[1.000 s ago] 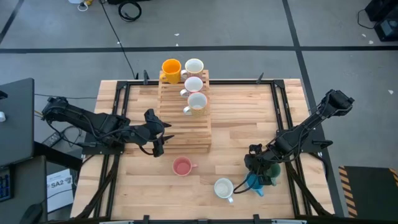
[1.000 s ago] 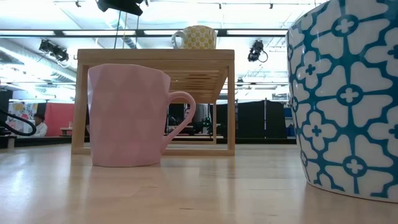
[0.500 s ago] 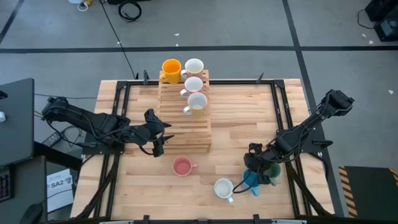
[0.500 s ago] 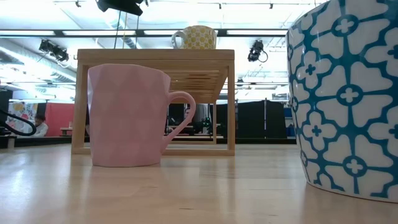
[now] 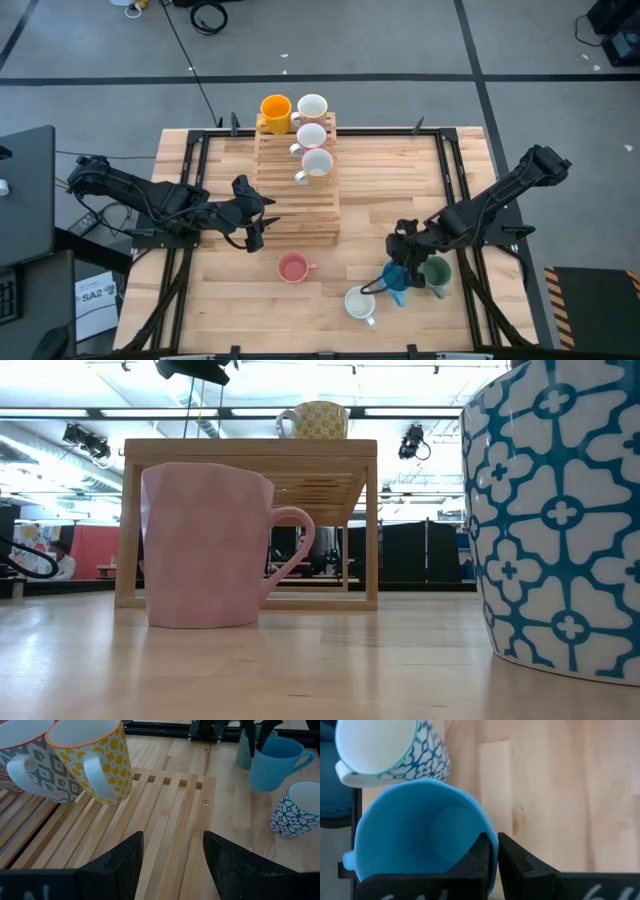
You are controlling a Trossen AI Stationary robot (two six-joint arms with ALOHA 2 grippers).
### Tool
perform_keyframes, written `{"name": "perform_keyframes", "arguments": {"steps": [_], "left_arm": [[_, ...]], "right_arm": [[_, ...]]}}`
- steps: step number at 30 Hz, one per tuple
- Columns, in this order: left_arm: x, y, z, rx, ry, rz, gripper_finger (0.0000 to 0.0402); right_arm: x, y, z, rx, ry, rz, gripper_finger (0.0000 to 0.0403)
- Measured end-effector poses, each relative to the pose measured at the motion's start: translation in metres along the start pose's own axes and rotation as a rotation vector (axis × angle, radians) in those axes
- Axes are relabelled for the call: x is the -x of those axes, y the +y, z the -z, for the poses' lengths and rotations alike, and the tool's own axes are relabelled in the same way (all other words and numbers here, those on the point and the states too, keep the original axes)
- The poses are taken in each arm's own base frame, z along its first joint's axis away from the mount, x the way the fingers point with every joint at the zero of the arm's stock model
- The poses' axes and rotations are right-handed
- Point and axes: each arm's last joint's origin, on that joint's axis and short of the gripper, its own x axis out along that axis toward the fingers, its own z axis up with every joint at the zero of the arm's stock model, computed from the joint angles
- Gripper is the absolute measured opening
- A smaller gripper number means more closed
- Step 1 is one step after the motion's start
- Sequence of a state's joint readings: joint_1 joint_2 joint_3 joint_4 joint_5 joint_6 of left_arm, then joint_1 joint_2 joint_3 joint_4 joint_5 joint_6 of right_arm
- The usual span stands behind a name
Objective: Place coffee mugs
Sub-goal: Put the blue mug on the shelf
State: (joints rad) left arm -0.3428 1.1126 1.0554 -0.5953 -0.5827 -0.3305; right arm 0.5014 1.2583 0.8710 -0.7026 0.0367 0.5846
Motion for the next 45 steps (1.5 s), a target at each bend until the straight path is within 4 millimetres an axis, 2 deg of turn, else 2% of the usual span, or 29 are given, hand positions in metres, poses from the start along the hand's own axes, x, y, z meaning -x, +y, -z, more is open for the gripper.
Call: {"name": "perform_keyframes", "arguments": {"steps": [6,13,18,24,32,38,45], "left_arm": [[0.0,-0.001,-0.003,0.016,-0.024,0.009,0.0213],[0.001,-0.005,-0.015,0.088,-0.126,0.073,0.0213],[-0.006,-0.016,-0.023,0.04,-0.209,0.101,0.0213],[-0.023,-0.039,-0.033,-0.06,-0.34,0.129,0.0213],[-0.054,-0.062,-0.032,-0.149,-0.409,0.117,0.0213],[-0.074,-0.07,-0.029,-0.148,-0.427,0.084,0.0213],[-0.084,-0.07,-0.028,-0.12,-0.434,-0.011,0.0213]], "right_arm": [[0.033,-0.005,-0.026,-0.108,-0.042,0.071,0.0026],[0.073,-0.014,-0.06,-0.412,-0.22,0.123,0.0025],[0.093,-0.024,-0.077,-0.598,-0.341,0.127,0.0026],[0.098,-0.038,-0.084,-0.727,-0.373,0.132,0.0026],[0.1,-0.047,-0.09,-0.822,-0.417,0.12,0.0026],[0.103,-0.048,-0.098,-0.836,-0.485,0.073,0.0028],[0.104,-0.049,-0.1,-0.841,-0.512,0.066,0.0028]]}}
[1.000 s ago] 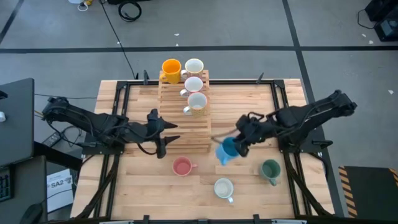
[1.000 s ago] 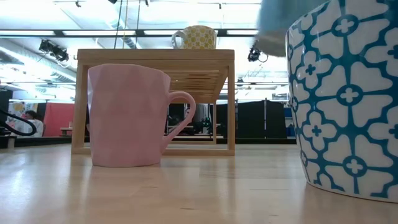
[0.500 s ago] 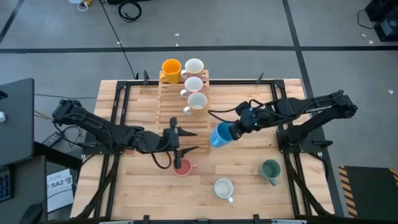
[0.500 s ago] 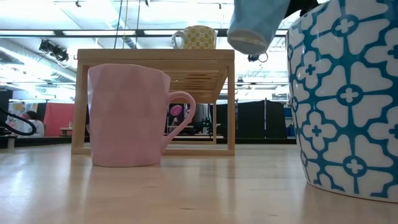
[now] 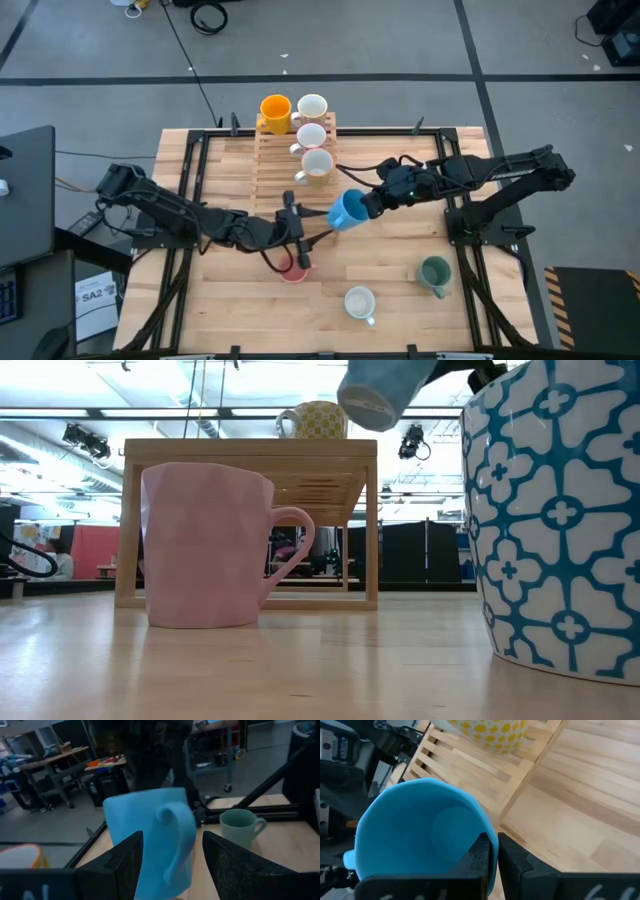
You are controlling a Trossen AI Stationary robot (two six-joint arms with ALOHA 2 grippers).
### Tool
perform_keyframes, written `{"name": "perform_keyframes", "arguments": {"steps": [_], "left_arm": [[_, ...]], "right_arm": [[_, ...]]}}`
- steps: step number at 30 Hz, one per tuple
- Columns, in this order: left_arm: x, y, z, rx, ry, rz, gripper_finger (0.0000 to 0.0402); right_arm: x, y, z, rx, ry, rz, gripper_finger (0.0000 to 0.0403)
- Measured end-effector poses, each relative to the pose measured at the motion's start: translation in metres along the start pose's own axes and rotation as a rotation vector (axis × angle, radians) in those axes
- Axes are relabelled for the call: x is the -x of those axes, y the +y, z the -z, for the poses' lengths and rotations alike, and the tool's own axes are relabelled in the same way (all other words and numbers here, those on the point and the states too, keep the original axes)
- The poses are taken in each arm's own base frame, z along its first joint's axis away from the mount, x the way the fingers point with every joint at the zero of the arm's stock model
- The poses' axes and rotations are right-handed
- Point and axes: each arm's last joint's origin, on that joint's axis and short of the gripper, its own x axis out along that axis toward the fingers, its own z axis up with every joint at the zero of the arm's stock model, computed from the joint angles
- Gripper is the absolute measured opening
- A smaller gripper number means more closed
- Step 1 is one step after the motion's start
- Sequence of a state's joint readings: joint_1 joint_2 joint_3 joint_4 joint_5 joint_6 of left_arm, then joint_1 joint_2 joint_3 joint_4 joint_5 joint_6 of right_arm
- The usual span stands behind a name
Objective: Place coffee mugs
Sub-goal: Put the blue mug on the shelf
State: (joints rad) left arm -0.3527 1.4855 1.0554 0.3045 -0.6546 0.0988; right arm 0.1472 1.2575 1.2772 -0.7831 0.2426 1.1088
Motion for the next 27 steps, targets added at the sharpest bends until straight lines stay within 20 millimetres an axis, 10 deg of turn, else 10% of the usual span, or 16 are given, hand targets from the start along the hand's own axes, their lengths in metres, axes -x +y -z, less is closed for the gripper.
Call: {"name": "perform_keyframes", "arguments": {"steps": [27], "left_arm": [[-0.01,0.015,-0.004,0.077,-0.043,-0.054,0.0213]], "right_arm": [[0.0,0.003,-0.005,-0.039,-0.123,0.0,0.0028]]}}
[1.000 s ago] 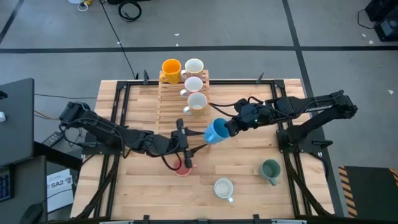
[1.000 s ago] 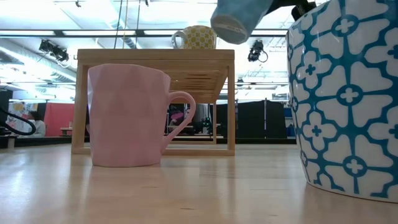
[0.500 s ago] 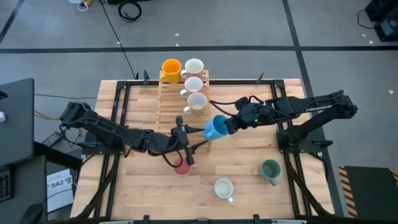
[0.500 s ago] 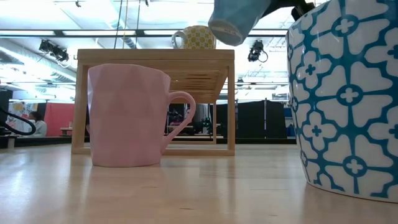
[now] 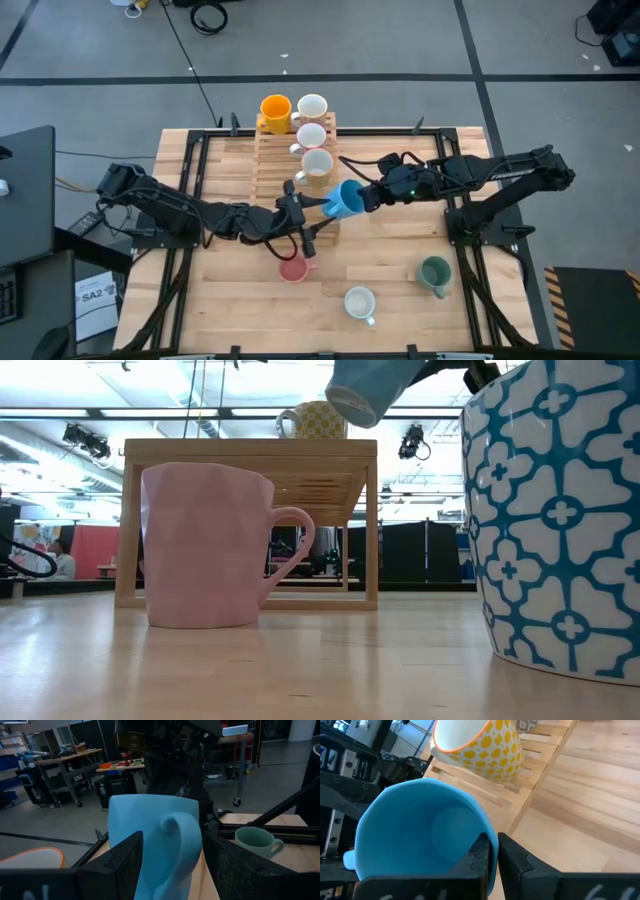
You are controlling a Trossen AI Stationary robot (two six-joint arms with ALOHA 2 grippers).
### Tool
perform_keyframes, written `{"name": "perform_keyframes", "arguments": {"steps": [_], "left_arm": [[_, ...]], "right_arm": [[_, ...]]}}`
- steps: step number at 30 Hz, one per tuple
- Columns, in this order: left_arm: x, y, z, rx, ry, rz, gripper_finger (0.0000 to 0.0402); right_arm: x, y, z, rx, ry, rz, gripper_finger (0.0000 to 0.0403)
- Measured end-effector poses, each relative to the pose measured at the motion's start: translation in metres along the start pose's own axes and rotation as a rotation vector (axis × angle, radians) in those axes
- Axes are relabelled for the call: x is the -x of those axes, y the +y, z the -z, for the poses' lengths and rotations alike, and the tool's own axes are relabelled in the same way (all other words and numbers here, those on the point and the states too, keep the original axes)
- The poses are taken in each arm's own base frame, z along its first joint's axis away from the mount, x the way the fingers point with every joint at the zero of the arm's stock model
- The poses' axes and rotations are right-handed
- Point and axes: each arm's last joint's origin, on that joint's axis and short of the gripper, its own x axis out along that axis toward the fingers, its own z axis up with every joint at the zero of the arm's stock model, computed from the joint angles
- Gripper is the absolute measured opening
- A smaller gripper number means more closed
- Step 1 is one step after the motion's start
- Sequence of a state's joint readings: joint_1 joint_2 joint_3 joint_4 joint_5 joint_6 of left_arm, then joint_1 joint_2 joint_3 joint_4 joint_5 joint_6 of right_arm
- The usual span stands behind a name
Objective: Place coffee mugs
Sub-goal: Put the blue mug on the shelf
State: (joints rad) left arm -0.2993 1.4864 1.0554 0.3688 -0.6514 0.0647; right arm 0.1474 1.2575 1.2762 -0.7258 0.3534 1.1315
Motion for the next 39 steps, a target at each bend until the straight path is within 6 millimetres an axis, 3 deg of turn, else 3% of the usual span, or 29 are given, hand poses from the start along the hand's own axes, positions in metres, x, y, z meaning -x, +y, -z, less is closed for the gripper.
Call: {"name": "perform_keyframes", "arguments": {"steps": [5,31,39], "left_arm": [[0.0,0.0001,-0.0018,0.011,-0.016,-0.001,0.0202],[0.0004,0.0004,-0.002,-0.024,-0.015,-0.026,0.0062],[0.0004,0.0005,-0.002,-0.023,-0.015,-0.029,0.0061]], "right_arm": [[0.0,0.0,0.0,0.0,0.0,0.0,0.0029],[0.0,0.0003,0.002,-0.029,0.066,-0.023,0.0032],[0.0001,0.0005,0.0024,-0.02,0.078,-0.029,0.0038]]}}
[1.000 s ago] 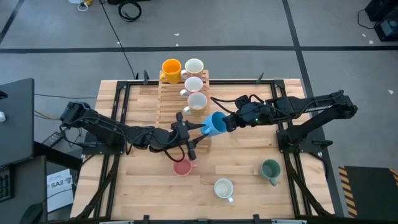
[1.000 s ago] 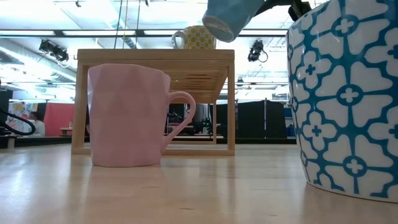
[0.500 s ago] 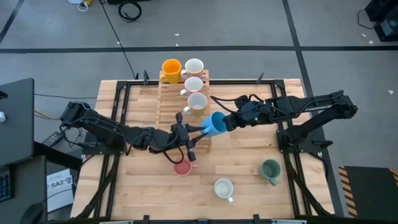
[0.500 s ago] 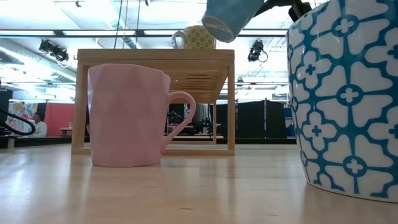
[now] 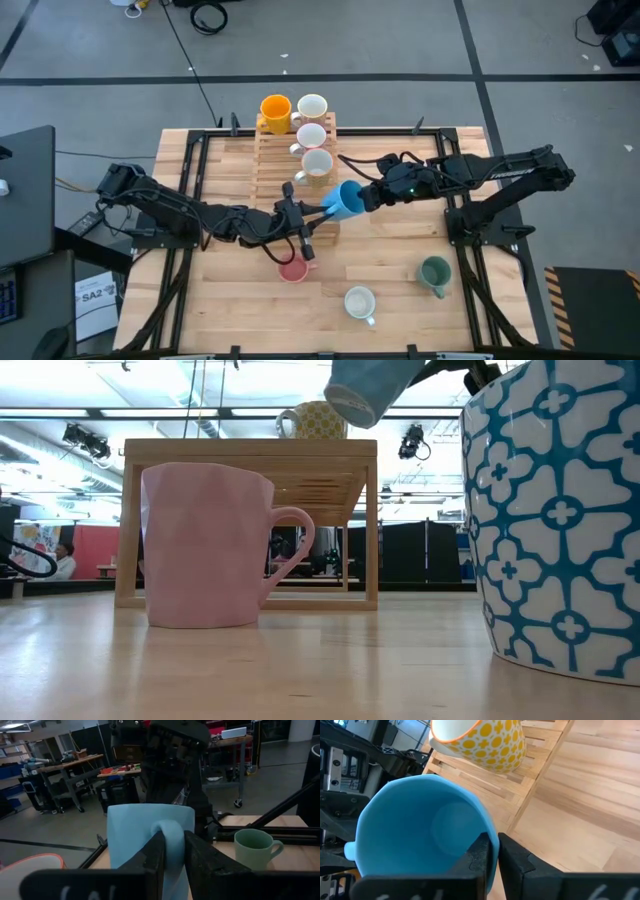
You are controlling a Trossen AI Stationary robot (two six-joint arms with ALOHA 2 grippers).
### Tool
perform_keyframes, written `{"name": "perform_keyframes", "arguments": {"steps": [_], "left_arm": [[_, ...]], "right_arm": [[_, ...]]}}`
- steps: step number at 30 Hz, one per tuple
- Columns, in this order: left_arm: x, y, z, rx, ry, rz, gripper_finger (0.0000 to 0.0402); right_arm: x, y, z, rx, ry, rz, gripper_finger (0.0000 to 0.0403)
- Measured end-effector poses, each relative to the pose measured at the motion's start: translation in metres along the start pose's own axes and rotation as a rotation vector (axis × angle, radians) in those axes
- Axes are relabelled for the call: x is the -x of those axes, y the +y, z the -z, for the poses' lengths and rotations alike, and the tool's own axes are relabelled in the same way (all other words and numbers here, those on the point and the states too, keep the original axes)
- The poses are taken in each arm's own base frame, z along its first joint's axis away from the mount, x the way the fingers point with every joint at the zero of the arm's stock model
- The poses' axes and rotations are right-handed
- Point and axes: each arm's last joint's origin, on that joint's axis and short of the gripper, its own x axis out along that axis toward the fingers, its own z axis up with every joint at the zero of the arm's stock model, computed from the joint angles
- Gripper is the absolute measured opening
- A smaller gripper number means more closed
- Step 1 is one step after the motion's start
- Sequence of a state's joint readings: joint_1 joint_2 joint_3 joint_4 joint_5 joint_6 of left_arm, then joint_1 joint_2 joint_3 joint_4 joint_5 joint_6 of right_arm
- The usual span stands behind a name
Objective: Place coffee mugs
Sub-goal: Put the blue mug on the shelf
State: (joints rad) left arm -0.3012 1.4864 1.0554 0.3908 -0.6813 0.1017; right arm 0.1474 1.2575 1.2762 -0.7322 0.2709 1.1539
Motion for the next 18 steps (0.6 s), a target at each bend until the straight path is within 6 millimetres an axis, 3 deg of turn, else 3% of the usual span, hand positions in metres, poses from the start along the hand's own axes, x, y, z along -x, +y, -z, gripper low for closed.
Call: {"name": "perform_keyframes", "arguments": {"steps": [18], "left_arm": [[0.0001,0.0003,-0.0002,0.003,0.0,-0.007,0.0059]], "right_arm": [[0.0002,0.0,0.0008,0.023,0.015,-0.004,0.006]]}}
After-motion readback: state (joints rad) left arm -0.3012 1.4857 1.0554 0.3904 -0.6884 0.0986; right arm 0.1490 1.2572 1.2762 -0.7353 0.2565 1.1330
